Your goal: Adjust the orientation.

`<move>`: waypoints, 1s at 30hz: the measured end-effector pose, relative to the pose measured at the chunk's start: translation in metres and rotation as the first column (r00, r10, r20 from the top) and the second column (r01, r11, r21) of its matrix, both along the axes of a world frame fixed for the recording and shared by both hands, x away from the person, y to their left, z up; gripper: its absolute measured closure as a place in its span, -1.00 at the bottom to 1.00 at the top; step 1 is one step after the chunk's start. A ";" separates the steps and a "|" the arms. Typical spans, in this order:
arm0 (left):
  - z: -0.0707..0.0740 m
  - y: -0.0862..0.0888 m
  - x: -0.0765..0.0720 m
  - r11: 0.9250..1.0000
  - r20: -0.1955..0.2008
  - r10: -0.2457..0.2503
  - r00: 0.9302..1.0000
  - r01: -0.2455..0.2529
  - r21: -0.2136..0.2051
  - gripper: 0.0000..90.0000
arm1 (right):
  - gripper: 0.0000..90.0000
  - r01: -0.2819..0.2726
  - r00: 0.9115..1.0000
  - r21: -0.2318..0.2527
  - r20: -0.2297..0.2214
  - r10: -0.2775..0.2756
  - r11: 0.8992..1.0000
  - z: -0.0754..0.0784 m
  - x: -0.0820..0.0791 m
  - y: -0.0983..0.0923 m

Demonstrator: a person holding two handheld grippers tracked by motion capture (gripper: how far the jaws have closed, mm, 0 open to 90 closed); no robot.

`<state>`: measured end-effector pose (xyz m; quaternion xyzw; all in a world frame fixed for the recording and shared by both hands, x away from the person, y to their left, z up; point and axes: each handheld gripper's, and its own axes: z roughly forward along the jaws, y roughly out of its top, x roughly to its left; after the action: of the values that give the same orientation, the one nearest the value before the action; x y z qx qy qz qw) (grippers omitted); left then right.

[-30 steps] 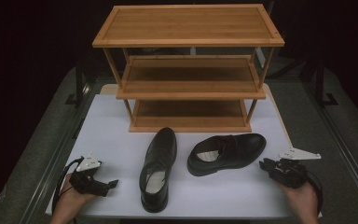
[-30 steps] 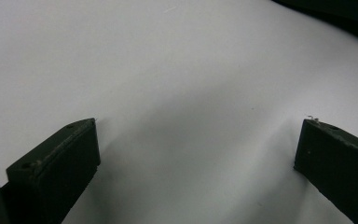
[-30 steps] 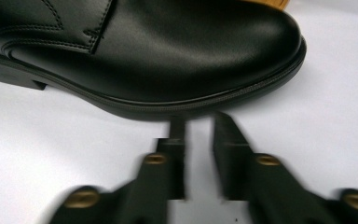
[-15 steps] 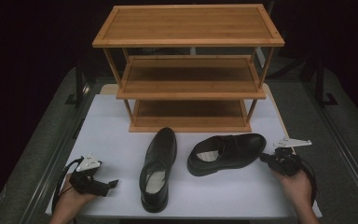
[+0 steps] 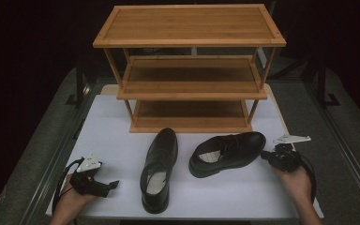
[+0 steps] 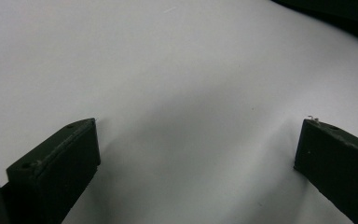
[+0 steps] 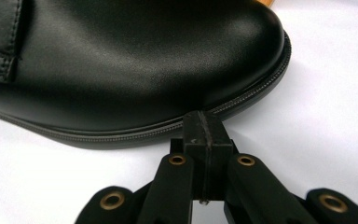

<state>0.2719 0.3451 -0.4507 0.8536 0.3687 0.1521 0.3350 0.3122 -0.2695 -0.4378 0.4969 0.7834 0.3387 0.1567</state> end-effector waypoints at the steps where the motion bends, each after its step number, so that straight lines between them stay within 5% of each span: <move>1: 0.000 0.000 0.000 1.000 0.000 0.000 1.000 0.000 -0.001 -1.00 | 1.00 -0.001 1.000 -0.003 0.001 0.001 1.000 0.000 0.002 0.000; 21: 0.000 0.000 0.000 1.000 0.001 0.002 1.000 -0.002 -0.002 -1.00 | 0.99 0.032 0.999 -0.010 0.037 -0.032 0.999 0.007 0.036 0.003; 30: 0.000 0.000 0.000 1.000 -0.001 0.001 1.000 -0.001 0.000 -1.00 | 0.99 0.055 0.996 -0.002 0.073 -0.054 0.999 0.019 0.068 -0.009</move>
<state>0.2720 0.3451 -0.4506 0.8535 0.3694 0.1516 0.3349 0.3807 -0.2784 -0.4183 0.5050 0.7640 0.3509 0.1954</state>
